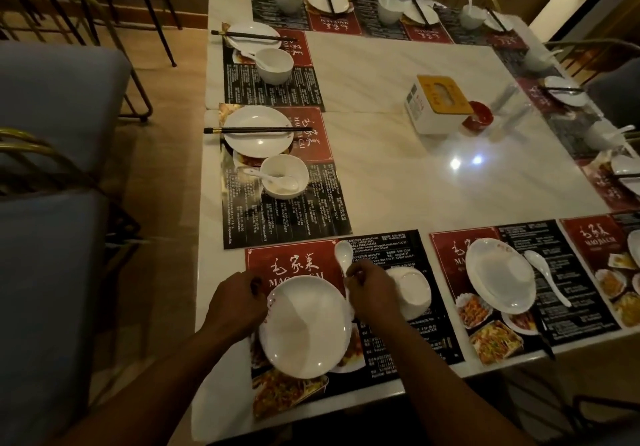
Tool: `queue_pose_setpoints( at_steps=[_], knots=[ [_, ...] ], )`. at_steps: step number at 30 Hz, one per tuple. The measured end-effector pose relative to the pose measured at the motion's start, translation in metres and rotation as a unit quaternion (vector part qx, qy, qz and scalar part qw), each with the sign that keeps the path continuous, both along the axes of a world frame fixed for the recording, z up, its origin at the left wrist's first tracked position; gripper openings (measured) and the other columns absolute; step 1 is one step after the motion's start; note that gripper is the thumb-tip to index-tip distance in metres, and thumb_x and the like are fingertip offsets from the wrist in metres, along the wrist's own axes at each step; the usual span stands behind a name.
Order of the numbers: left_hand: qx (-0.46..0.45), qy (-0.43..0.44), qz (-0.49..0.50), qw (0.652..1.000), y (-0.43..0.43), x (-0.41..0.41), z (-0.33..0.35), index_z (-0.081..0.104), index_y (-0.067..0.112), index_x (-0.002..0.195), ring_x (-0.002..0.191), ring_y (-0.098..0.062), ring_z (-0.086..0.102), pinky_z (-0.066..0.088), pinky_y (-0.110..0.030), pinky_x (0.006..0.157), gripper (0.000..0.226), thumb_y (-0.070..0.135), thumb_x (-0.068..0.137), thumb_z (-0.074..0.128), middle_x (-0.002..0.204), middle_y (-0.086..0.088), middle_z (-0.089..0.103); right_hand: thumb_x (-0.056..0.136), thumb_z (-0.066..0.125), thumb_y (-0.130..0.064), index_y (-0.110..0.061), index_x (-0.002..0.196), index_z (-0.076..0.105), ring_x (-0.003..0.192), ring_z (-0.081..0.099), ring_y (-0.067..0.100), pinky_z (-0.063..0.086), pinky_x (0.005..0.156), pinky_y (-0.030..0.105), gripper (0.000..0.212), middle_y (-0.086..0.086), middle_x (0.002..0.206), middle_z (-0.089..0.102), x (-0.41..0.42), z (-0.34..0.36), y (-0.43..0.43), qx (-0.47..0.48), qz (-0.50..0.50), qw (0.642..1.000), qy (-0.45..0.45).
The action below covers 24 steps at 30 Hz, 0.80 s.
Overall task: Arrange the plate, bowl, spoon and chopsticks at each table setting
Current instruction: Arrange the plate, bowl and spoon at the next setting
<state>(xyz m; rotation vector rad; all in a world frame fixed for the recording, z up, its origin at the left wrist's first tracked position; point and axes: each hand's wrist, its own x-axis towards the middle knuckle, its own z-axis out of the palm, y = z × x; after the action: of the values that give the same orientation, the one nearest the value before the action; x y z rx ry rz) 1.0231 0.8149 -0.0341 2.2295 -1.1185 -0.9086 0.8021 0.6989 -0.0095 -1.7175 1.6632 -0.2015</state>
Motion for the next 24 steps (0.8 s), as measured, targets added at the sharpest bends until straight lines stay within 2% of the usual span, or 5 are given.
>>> queue_pose_setpoints(
  at_steps=[6,13,16,18,24],
  knots=[
    [0.027,-0.001,0.038,0.999,0.007,-0.007,-0.003,0.065,0.024,0.106,0.084,-0.008,0.061,0.048,-0.023,0.075,0.017,0.025,0.09,0.069,0.101,0.007,0.069,0.089,0.067,-0.013,-0.028,0.085,0.059,0.085,0.062,0.012,0.053,0.073,0.029,0.018,-0.013,0.083,0.059,0.007,-0.025,-0.043,-0.004,0.047,0.998,0.038],
    [0.066,0.009,0.124,0.99,0.033,-0.025,-0.003,0.065,0.026,0.111,0.082,-0.007,0.064,0.054,-0.025,0.07,0.022,0.022,0.089,0.068,0.104,0.006,0.071,0.084,0.069,-0.017,-0.032,0.073,0.044,0.062,0.046,0.002,0.042,0.06,0.027,0.032,-0.013,0.071,0.055,0.003,-0.031,-0.05,-0.053,0.161,0.983,0.071],
    [0.076,0.016,0.162,0.984,0.046,-0.038,0.001,0.065,0.026,0.109,0.079,-0.009,0.066,0.059,-0.032,0.073,0.025,0.024,0.086,0.072,0.095,0.006,0.071,0.089,0.062,-0.026,-0.021,0.089,0.056,0.071,0.06,0.015,0.052,0.063,0.034,0.008,0.001,0.087,0.066,0.003,-0.025,-0.052,-0.063,0.204,0.967,0.139],
    [0.084,0.036,0.186,0.978,0.054,-0.048,0.003,0.064,0.025,0.109,0.082,-0.013,0.067,0.061,-0.036,0.075,0.025,0.024,0.085,0.073,0.096,0.004,0.071,0.087,0.064,-0.037,-0.017,0.103,0.057,0.078,0.063,0.02,0.056,0.066,0.036,0.026,0.002,0.091,0.064,0.002,-0.02,-0.048,-0.099,0.238,0.948,0.188],
    [0.118,0.089,0.238,0.96,0.071,-0.08,-0.001,0.06,0.024,0.111,0.092,-0.014,0.063,0.054,-0.03,0.079,0.03,0.033,0.084,0.07,0.108,0.002,0.068,0.092,0.062,-0.025,-0.021,0.109,0.057,0.092,0.062,0.018,0.052,0.074,0.03,0.018,-0.003,0.103,0.061,0.008,-0.026,-0.026,-0.096,0.4,0.91,0.061]
  ],
)
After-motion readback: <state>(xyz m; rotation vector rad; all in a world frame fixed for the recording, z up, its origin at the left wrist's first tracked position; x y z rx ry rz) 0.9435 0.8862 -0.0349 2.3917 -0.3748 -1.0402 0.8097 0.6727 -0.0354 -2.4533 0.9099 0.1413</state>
